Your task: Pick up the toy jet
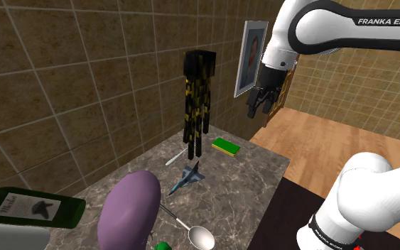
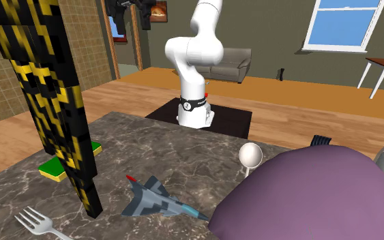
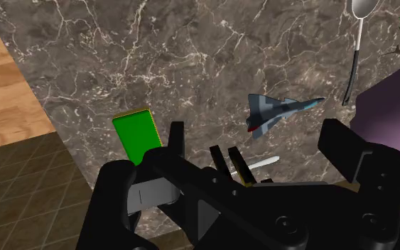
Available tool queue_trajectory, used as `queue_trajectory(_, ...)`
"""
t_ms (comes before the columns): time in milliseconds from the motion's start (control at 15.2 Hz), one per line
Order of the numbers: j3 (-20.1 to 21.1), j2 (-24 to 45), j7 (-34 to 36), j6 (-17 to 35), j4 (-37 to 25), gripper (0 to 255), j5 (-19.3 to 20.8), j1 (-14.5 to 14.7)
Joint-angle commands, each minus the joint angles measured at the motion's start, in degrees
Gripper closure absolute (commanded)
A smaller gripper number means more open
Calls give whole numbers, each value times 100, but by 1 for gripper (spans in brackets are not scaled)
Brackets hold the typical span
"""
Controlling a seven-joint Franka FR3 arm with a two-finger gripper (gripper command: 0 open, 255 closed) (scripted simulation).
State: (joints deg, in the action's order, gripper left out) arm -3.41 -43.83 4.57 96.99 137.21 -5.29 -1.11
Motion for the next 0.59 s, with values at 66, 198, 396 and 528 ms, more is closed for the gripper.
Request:
queue_trajectory(66,136,-42,281,175,179,0,-86,-29)
queue_trajectory(198,422,-85,840,537,504,0,-270,-81)
queue_trajectory(396,875,-35,1679,1108,901,0,-555,-137)
queue_trajectory(528,1194,79,2239,1510,1101,0,-746,-172)
